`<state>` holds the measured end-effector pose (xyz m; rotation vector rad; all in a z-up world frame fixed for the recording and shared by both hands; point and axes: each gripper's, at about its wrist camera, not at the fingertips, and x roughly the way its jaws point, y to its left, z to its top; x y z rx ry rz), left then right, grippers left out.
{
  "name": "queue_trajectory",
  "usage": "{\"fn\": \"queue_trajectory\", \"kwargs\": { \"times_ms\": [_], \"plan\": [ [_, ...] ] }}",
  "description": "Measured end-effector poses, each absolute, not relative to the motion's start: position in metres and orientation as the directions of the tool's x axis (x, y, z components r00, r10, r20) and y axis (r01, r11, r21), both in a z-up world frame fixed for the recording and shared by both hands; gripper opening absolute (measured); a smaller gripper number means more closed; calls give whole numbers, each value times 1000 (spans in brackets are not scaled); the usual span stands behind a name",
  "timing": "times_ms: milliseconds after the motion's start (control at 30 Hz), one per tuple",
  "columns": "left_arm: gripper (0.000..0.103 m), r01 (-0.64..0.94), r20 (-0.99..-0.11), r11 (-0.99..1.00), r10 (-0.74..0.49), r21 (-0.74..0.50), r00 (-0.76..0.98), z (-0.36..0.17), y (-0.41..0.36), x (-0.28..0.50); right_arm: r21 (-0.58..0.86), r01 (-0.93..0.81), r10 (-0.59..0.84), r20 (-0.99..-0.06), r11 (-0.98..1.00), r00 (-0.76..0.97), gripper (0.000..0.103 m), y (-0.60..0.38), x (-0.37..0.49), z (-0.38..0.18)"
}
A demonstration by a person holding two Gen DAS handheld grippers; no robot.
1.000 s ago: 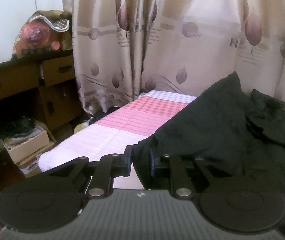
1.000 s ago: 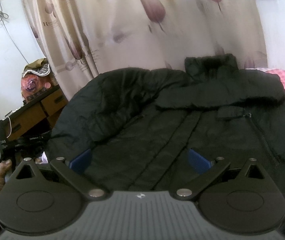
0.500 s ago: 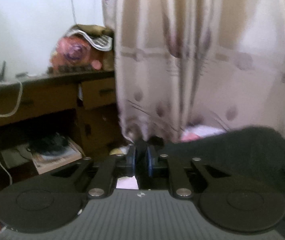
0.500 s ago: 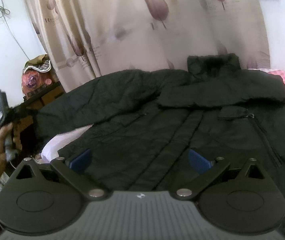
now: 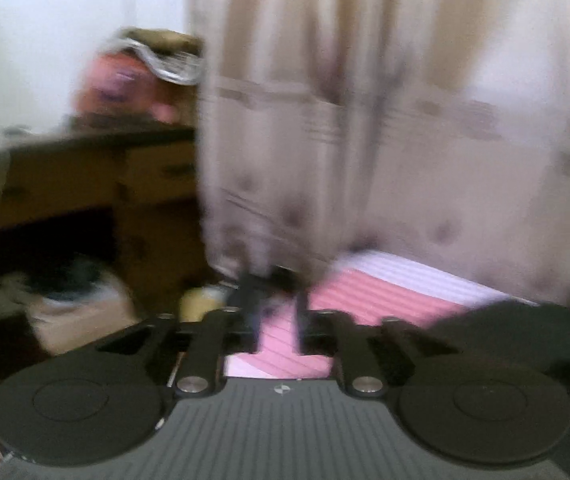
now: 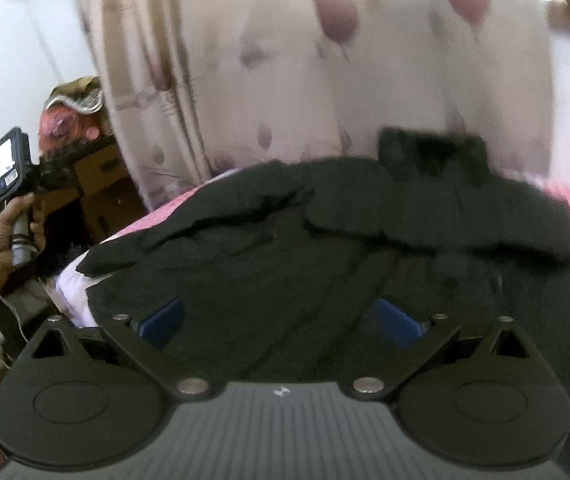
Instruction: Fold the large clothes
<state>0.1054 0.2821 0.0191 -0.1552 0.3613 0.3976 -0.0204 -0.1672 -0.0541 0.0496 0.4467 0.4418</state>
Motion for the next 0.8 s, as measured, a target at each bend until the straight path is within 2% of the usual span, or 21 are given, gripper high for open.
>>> {"fn": "queue_trajectory", "kwargs": {
  "times_ms": [33,67,100,167,233,300,500,567,633,733,767,800],
  "plan": [
    [53,-373,-373,923,316,-90,872,15,271,104,103,-408,413,-409,907,814,103,-165,-11,-53],
    [74,-345,-371,933,286,-101,883,12,259,101,56,-407,392,-417,912,820,103,-162,0,-53],
    [82,-310,-365,944,251,-113,897,9,247,98,18,-396,365,-430,918,826,103,-159,12,-55],
    [82,-228,-359,969,180,-96,916,1,222,94,-26,-375,321,-464,926,826,103,-156,34,-60],
    [84,-175,-390,982,134,-73,911,-8,204,91,-39,-358,296,-482,933,825,103,-155,52,-67],
    [85,-153,-434,981,87,-120,897,-17,201,85,-21,-351,295,-495,936,818,103,-155,59,-71],
    [87,-176,-603,903,-109,-393,790,-54,246,93,59,-376,354,-496,925,793,103,-159,55,-88],
    [88,-218,-620,878,-108,-426,777,-61,263,103,88,-375,365,-510,923,779,103,-160,58,-93],
    [98,-248,-635,872,-89,-423,768,-68,275,121,121,-375,380,-520,919,765,103,-161,59,-98],
    [90,-312,-653,849,-50,-426,755,-80,289,142,155,-368,392,-527,917,754,103,-164,58,-102],
    [83,-326,-651,854,-19,-406,759,-82,291,149,163,-366,394,-528,916,752,103,-165,57,-103],
    [62,-352,-652,858,26,-375,758,-85,292,157,169,-363,395,-530,916,751,103,-166,57,-104]
  ]
}}
